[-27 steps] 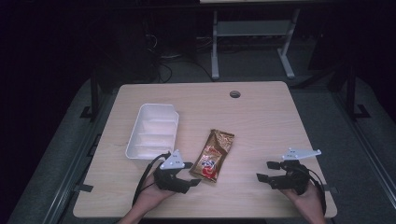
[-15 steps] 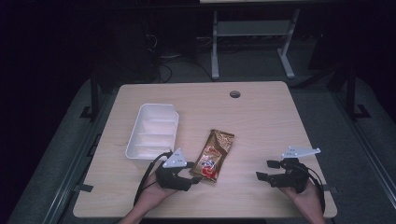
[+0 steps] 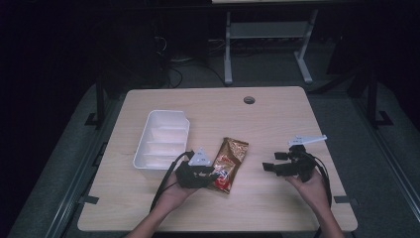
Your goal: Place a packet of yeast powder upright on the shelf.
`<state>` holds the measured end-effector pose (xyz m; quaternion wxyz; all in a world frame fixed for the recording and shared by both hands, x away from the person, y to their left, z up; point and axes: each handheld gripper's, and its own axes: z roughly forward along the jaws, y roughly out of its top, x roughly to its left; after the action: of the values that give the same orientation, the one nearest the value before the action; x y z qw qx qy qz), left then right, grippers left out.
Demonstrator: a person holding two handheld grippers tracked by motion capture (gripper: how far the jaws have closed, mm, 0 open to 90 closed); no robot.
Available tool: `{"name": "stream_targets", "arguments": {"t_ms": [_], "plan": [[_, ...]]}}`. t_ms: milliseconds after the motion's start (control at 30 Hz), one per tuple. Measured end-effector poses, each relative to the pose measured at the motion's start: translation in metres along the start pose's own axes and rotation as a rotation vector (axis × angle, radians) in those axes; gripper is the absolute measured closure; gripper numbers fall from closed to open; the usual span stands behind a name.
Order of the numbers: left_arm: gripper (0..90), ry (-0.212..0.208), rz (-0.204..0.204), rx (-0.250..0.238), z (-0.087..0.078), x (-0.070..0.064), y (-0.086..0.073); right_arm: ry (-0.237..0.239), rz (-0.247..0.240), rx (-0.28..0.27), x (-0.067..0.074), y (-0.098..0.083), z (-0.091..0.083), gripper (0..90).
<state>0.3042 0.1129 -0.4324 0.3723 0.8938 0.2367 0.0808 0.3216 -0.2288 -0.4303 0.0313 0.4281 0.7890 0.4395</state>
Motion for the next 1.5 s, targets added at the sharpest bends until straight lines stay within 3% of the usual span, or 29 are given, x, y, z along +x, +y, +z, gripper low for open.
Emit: {"name": "stream_targets", "arguments": {"t_ms": [167,367,567,800,1100,1300,1500], "plan": [[77.6,-0.005,0.004,0.040,0.009,0.002,0.005,0.008,0.006,0.020,-0.005,0.025,0.017,22.5],[80.3,-0.007,0.004,0.088,0.017,0.002,0.007,0.025,-0.001,0.061,-0.004,0.053,0.039,22.5],[81.7,-0.005,-0.018,0.073,0.017,0.002,0.003,0.032,0.001,0.090,-0.003,0.071,0.060,23.1],[83.8,-0.010,-0.032,0.051,0.017,0.002,-0.001,0.049,0.056,0.143,-0.012,0.069,0.088,24.0],[84.2,-0.014,-0.034,0.039,0.017,0.002,-0.003,0.090,0.070,0.186,-0.011,0.062,0.111,27.6],[84.2,-0.013,-0.035,0.035,0.018,0.002,-0.003,0.117,0.052,0.202,-0.005,0.060,0.123,34.6],[84.2,-0.013,-0.032,0.032,0.018,0.002,-0.004,0.133,0.027,0.194,0.000,0.060,0.124,54.0]]}}
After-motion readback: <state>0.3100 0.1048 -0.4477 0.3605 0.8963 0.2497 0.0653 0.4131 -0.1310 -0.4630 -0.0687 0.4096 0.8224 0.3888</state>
